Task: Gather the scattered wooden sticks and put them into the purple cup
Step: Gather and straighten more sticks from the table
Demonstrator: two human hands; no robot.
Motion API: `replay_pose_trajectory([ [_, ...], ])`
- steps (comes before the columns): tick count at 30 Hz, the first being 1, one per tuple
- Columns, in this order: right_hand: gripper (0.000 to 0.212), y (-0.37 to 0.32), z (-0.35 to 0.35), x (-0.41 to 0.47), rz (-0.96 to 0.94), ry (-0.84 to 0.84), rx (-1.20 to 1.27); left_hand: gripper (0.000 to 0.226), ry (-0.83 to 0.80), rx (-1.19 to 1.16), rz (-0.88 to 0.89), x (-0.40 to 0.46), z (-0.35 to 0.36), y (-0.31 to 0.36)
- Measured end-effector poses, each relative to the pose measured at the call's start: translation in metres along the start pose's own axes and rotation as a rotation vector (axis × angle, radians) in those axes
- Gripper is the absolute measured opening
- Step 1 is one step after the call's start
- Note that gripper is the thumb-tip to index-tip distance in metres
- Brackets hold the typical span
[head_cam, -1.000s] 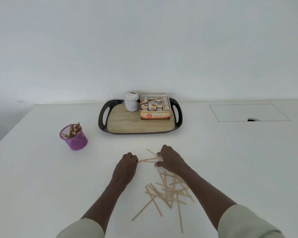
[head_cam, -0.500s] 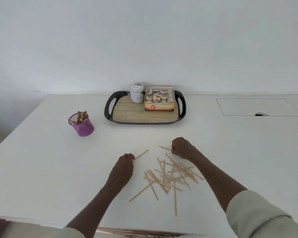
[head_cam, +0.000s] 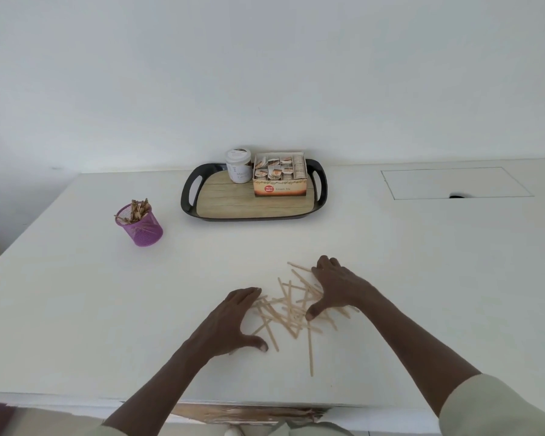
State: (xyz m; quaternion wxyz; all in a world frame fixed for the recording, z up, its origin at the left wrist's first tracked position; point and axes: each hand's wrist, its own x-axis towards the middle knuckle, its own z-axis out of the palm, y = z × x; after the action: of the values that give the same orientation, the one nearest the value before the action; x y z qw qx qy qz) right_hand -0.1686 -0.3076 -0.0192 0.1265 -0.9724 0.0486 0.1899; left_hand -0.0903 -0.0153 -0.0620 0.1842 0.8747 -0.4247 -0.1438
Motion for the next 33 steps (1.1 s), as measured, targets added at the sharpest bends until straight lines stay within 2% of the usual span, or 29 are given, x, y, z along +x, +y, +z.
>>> replay_pose_trajectory([
  [3,0.081,-0.009,0.01,-0.003,-0.026,0.093,0.0,0.104,0.072,-0.004,0.012,0.01,0.002,0.006],
  [7,0.047,-0.011,0.013,0.0,0.021,0.177,0.229,0.073,0.173,-0.009,0.032,0.02,0.004,0.016],
  [13,0.022,-0.01,0.014,0.009,0.08,0.264,0.36,0.024,0.286,-0.027,0.013,0.031,0.003,0.023],
  [15,0.02,-0.011,0.013,0.01,0.085,0.27,0.32,0.021,0.276,-0.011,-0.002,0.034,0.001,0.022],
  [19,0.053,-0.023,0.015,0.005,0.181,0.288,0.305,0.027,0.269,0.006,-0.016,0.035,-0.001,0.021],
  [22,0.062,-0.036,0.019,0.006,0.218,0.293,0.13,0.037,0.255,0.022,-0.014,0.034,0.002,0.022],
  [26,0.049,-0.053,0.022,0.013,0.264,0.356,0.126,0.02,0.28,0.008,-0.019,0.035,0.002,0.021],
  [30,0.028,-0.054,0.017,0.017,0.263,0.372,0.222,0.016,0.277,0.103,0.001,0.038,-0.002,0.014],
  [33,0.031,-0.047,0.011,0.013,0.235,0.317,0.252,0.017,0.266,0.206,0.029,0.037,-0.005,0.007],
])
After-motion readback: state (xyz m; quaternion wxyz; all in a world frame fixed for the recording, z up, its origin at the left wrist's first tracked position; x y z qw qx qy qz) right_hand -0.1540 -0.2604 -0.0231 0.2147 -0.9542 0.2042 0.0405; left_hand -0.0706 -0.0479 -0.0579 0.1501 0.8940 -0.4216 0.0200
